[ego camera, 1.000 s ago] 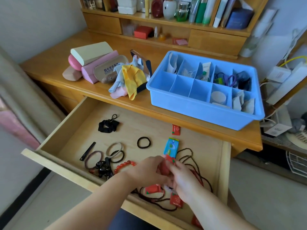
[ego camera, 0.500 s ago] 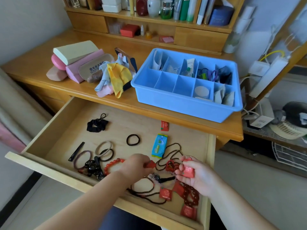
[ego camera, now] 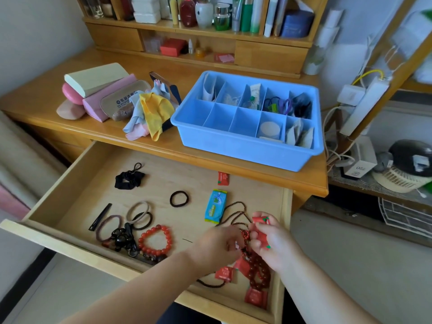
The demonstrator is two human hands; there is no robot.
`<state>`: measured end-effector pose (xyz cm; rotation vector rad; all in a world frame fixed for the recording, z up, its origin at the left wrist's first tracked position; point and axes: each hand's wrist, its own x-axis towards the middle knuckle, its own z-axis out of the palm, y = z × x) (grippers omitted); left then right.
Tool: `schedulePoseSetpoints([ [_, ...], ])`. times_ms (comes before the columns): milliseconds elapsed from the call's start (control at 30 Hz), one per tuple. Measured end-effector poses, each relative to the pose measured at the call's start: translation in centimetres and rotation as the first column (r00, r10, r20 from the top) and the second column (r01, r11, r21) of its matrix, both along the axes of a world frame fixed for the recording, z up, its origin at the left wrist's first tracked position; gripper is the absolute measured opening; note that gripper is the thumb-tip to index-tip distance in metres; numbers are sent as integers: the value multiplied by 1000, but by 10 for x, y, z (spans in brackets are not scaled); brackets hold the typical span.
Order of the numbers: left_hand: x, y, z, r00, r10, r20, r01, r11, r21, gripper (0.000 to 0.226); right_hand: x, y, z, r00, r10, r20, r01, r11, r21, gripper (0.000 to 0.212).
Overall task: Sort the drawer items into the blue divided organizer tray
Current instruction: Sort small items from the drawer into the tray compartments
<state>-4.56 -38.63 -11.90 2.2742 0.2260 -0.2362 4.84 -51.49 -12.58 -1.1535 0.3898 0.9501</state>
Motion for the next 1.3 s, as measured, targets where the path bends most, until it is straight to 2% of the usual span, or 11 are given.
schedulePoseSetpoints([
  [133, -7, 0, -22, 850, -388, -356, 499, 810, 310, 38, 6, -6, 5, 995, 94, 28, -95, 995, 15, 20],
  [333, -3, -10, -30, 817, -395, -420, 566, 689, 452, 39, 11, -14, 13, 985, 172, -8, -171, 983, 68, 6],
  [433, -3, -1, -25, 906, -288, -309, 394, 839, 375, 27, 10, -16, 12, 981, 192, 22, -193, 980, 49, 7],
  [500, 1, 8, -11, 987, -45, -154, 72, 981, 179, 14, 9, -15, 9, 976, 206, 72, -206, 978, -6, 7],
  [533, 3, 10, -3, 986, 127, -108, -128, 992, 6, 7, 7, -13, 8, 973, 211, 95, -208, 977, -40, 8],
  [600, 10, 8, 12, 922, 377, -94, -386, 865, -322, 17, 4, -8, 7, 973, 210, 98, -206, 977, -49, 15],
  [700, 26, -4, 19, 910, 411, 56, -385, 888, -250, 27, -1, 1, 13, 973, 225, 42, -228, 969, 91, 23],
  [867, 32, -9, 13, 917, 375, 134, -346, 917, -200, 8, 12, -4, 16, 993, 55, 109, -59, 998, 35, 13],
  [967, 21, -13, -4, 999, 38, 34, -42, 993, 115, 10, 23, -16, 19, 991, 32, 129, -39, 998, 50, 19],
  [1100, 14, -32, -27, 876, -368, -310, 479, 732, 484, 32, 24, -20, 20, 990, 54, 131, -73, 987, 144, 25],
  [1300, 13, -37, -32, 804, -437, -403, 594, 552, 585, 34, 19, -23, 20, 974, 139, 176, -141, 990, -2, 29],
])
